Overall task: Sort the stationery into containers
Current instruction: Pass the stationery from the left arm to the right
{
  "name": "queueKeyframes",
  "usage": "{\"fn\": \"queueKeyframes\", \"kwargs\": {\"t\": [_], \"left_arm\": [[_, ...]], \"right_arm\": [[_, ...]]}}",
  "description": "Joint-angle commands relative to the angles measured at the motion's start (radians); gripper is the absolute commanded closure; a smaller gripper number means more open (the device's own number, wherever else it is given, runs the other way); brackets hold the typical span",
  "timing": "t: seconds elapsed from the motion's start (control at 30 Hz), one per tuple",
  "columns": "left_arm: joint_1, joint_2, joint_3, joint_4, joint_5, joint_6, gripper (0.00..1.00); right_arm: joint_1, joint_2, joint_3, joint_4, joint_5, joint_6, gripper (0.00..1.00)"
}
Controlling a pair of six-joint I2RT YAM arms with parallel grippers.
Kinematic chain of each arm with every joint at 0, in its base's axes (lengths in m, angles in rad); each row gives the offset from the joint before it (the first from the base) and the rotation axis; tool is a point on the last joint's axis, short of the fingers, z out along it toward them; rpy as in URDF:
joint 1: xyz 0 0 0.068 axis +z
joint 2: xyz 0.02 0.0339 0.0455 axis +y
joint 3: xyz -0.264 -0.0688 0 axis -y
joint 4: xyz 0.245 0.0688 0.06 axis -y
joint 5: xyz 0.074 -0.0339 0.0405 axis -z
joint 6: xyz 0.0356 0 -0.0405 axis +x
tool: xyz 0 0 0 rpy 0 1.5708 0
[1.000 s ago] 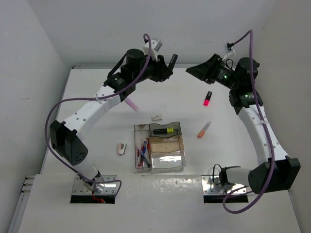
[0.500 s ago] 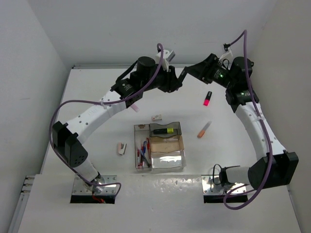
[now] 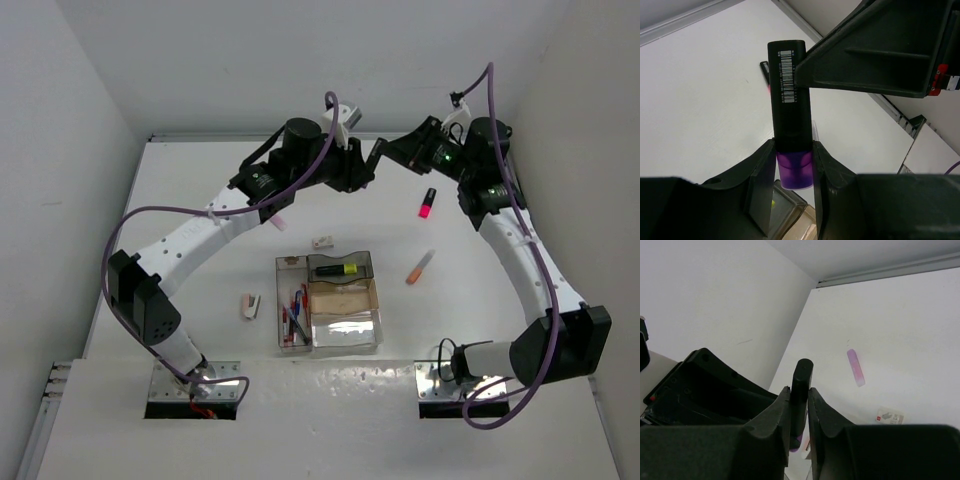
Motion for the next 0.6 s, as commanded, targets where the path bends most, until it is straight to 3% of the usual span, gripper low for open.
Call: {"fn": "queueKeyframes", "kwargs": {"t": [0.0,0.03,0.1,0.2,0.23,0.37,0.43,0.47,0.5,0.53,0.57], "left_arm": [[-0.02,-0.037,0.026,0.04,0.014,0.005,0.98],[-0.019,-0.04,0.024,0.04,0.013,0.005,0.98],[-0.019,-0.042,0.021,0.04,0.017,0.005,0.98],[-0.02,-0.046,0.018,0.04,0.02,0.007,0.98],[-0.022,-0.043,0.017,0.04,0.02,0.005,0.98],[-0.028,-0.042,0.018,0.043,0.031,0.013,0.97],[-0.029,-0.045,0.014,0.037,0.027,0.025,0.7],[-0.025,-0.046,0.012,0.025,0.022,0.034,0.5],[-0.005,-0.059,0.009,0.013,0.007,0.04,0.12],[0.016,-0.068,0.004,-0.021,-0.024,0.031,0.0],[0.08,-0.075,-0.002,-0.03,0.006,0.04,0.0]], "right_arm": [[0.022,0.013,0.033,-0.01,-0.002,-0.043,0.82],[0.024,0.015,0.031,-0.01,-0.001,-0.043,0.71],[0.027,0.018,0.03,-0.01,0.005,-0.048,0.63],[0.03,0.022,0.033,-0.01,0.008,-0.057,0.64],[0.033,0.027,0.034,-0.01,0.008,-0.057,0.65],[0.035,0.027,0.037,-0.005,0.005,-0.068,0.89],[0.035,0.027,0.04,-0.01,0.008,-0.088,0.96],[0.033,0.022,0.046,-0.01,0.007,-0.1,1.0],[0.035,0.022,0.054,-0.045,0.01,-0.146,1.0],[0.035,0.021,0.066,-0.077,0.008,-0.183,1.0],[0.033,0.018,0.073,-0.095,0.002,-0.226,1.0]]}}
